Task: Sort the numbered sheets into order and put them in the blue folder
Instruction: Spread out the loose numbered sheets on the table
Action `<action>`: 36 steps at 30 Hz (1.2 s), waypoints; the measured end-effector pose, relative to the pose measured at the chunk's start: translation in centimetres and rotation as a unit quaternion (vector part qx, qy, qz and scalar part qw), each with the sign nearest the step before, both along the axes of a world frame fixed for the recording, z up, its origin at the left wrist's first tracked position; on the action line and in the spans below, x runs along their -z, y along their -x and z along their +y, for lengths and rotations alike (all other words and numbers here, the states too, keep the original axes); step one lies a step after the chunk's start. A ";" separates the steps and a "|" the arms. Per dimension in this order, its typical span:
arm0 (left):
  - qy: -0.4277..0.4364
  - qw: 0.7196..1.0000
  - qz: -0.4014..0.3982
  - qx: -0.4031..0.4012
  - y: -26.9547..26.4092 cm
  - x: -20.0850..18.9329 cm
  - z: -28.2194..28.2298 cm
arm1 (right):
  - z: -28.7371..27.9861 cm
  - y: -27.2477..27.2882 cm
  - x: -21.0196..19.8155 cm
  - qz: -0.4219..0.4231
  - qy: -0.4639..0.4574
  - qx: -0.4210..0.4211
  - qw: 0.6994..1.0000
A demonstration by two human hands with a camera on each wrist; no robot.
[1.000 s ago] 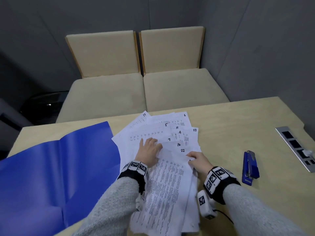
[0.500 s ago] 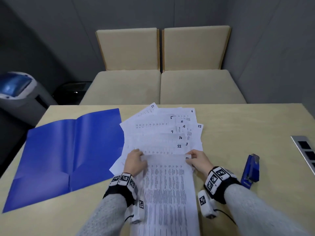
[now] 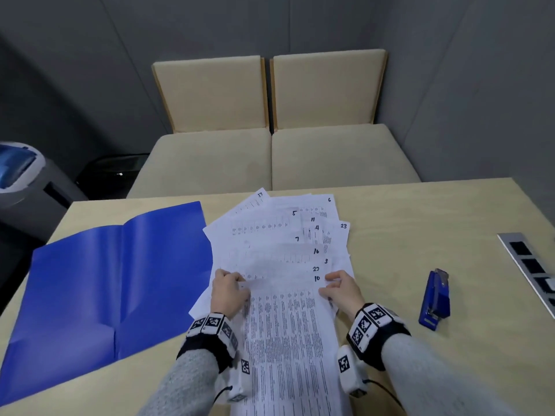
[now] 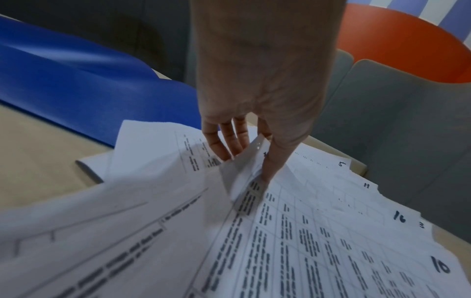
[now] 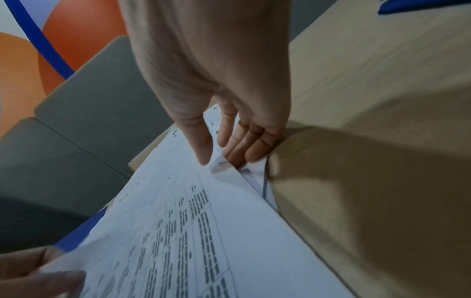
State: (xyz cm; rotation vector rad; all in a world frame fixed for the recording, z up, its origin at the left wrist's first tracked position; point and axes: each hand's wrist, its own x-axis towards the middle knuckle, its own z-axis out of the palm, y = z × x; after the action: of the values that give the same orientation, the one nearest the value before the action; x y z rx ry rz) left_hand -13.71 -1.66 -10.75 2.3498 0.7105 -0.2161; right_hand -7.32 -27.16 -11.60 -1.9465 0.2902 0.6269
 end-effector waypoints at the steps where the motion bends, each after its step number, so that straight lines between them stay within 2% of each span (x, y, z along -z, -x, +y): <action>1: -0.001 1.000 -0.014 0.003 0.1 0.0 0.0 | 0.2 0.2 0.0 -0.010 0.020 0.001 1.000; 5: 0.009 0.997 -0.078 0.008 0.4 -0.3 -0.4 | 0.6 0.4 -0.3 -0.015 0.051 0.025 0.998; 8: 0.046 0.992 -0.096 -0.063 -0.1 -0.6 -0.4 | 0.8 0.4 -0.5 0.000 0.046 0.035 0.998; 10: 0.036 0.989 -0.106 -0.095 -0.7 -0.6 0.3 | 1.2 0.4 -0.6 0.000 0.046 0.037 0.998; 16: 0.062 0.992 -0.102 -0.033 -1.2 -0.1 2.3 | 2.4 0.9 -0.6 -0.017 0.083 0.027 0.996; 20: 0.009 0.998 -0.058 0.032 -0.3 0.0 2.7 | 2.2 0.6 -0.8 -0.016 0.118 -0.012 0.993; 22: -0.002 0.998 -0.033 0.055 -0.2 -0.2 2.8 | 1.8 0.1 -0.5 -0.008 0.118 -0.005 0.993; 24: -0.053 0.996 -0.014 0.077 -0.4 -0.7 2.7 | 1.3 -0.4 -0.3 0.000 0.097 0.013 0.995; 26: -0.128 0.989 -0.053 0.059 -0.7 -1.2 2.1 | 1.0 -1.0 -0.1 0.011 0.056 0.040 0.998; 27: -0.137 0.986 -0.093 0.034 -0.8 -1.6 1.6 | 0.8 -1.3 -0.1 0.018 0.028 0.061 0.998; 28: -0.117 0.985 -0.129 0.014 -0.9 -2.0 1.1 | 0.6 -1.6 -0.1 0.024 0.002 0.077 0.997; 29: -0.063 0.987 -0.147 0.001 -1.1 -2.5 0.7 | 0.5 -2.0 -0.2 0.029 -0.021 0.089 0.995; 32: 0.176 0.978 -0.113 -0.025 -1.6 -3.3 -0.6 | 0.6 -2.9 -0.3 0.042 -0.078 0.107 0.990; 34: 0.238 0.969 -0.063 -0.030 -1.8 -3.1 -0.9 | 1.1 -3.2 -0.3 0.060 -0.104 0.103 0.987; 36: 0.252 0.965 -0.052 -0.041 -1.7 -2.7 -0.9 | 1.6 -3.4 -0.7 0.085 -0.131 0.066 0.985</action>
State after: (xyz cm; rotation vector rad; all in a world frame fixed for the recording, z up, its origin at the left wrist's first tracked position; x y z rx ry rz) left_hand -11.97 -2.57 -8.05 1.8296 0.6151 -0.2057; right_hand -3.90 -25.56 -10.93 -1.6107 0.4180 0.7077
